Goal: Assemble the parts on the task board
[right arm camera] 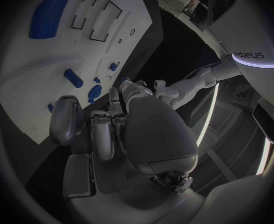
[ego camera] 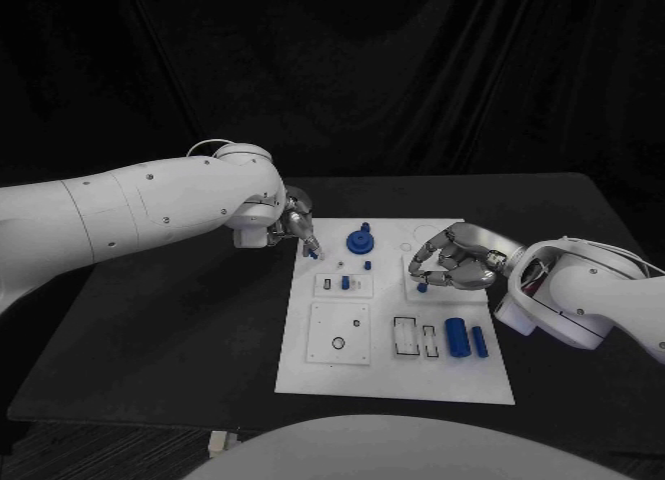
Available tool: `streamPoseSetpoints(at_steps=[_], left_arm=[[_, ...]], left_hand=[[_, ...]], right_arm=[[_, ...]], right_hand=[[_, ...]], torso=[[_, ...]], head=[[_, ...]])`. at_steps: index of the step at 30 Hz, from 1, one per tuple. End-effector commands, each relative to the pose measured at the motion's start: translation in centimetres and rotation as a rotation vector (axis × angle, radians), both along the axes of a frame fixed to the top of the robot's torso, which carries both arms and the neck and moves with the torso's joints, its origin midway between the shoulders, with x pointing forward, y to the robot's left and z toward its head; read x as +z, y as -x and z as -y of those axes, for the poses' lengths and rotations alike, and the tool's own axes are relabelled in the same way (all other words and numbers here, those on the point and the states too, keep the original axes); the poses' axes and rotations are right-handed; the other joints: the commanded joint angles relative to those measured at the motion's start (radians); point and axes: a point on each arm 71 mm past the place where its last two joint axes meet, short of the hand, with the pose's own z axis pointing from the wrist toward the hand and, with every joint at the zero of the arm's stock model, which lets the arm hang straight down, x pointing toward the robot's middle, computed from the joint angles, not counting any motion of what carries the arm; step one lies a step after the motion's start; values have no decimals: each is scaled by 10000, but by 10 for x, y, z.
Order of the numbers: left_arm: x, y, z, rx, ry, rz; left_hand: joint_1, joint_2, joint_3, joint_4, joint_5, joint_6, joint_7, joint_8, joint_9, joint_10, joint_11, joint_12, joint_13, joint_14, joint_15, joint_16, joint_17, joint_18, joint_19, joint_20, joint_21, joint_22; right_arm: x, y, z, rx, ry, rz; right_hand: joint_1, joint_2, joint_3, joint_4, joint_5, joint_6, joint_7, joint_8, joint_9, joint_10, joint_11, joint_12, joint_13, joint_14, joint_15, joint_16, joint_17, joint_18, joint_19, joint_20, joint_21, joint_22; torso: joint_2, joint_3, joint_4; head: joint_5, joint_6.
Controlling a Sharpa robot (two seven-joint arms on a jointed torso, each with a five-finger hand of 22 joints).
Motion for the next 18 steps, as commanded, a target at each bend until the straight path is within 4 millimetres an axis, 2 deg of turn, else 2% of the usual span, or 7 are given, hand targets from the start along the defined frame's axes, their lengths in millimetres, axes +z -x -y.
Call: streamPoseSetpoints(at_steps=[1, 10, 13, 18], left_arm=[[4, 4, 4, 25, 93, 165], [4, 17, 11, -556, -21, -247], [3, 19, 13, -667, -55, -344], [0, 21, 16, -676, -57, -393]], left_hand=[[-102, -8, 1137, -1105, -31, 40, -41, 54, -12, 910, 66, -51, 2455, 1021, -15, 66, 2630, 8, -57, 27, -65, 1603], [-262, 24, 1306, -1106, -398, 5, -46, 74, 19, 847, 64, -142, 2350, 994, -13, 40, 2585, 32, -123, 29, -214, 1566], [-268, 27, 1313, -1107, -415, 5, -45, 75, 20, 842, 62, -149, 2343, 995, -13, 41, 2587, 34, -130, 29, -227, 1562], [-275, 34, 1326, -1109, -440, 1, -48, 76, 22, 833, 64, -162, 2328, 987, -12, 33, 2573, 36, -135, 29, -238, 1559]], right_arm=[[-2, 1, 0, -34, 100, -119], [-3, 1, 1, -53, 135, -165], [-3, 1, 0, -49, 145, -182], [-4, 2, 0, -36, 145, -202]], right_hand=[[135, 5, 23, -51, 56, -58, 25, 64, -17, 1043, 94, 36, 2634, 1040, 90, 30, 2634, 101, -37, 10, -49, 1672], [179, 9, 36, -81, 114, -59, 27, 76, -25, 1043, 94, 36, 2634, 1040, 93, 30, 2634, 104, -44, 13, -62, 1669], [192, 10, 40, -90, 130, -58, 28, 80, -27, 1043, 95, 36, 2634, 1040, 93, 30, 2634, 103, -42, 14, -59, 1670], [244, 15, 57, -127, 198, -59, 31, 94, -37, 1043, 98, 36, 2634, 1040, 96, 30, 2634, 111, -63, 17, -96, 1660]], torso=[[2, 1, -5], [-1, 9, -4], [-3, 14, -7], [16, -2, -6]], head=[[4, -2], [-15, -2], [-9, -2], [45, -2]])
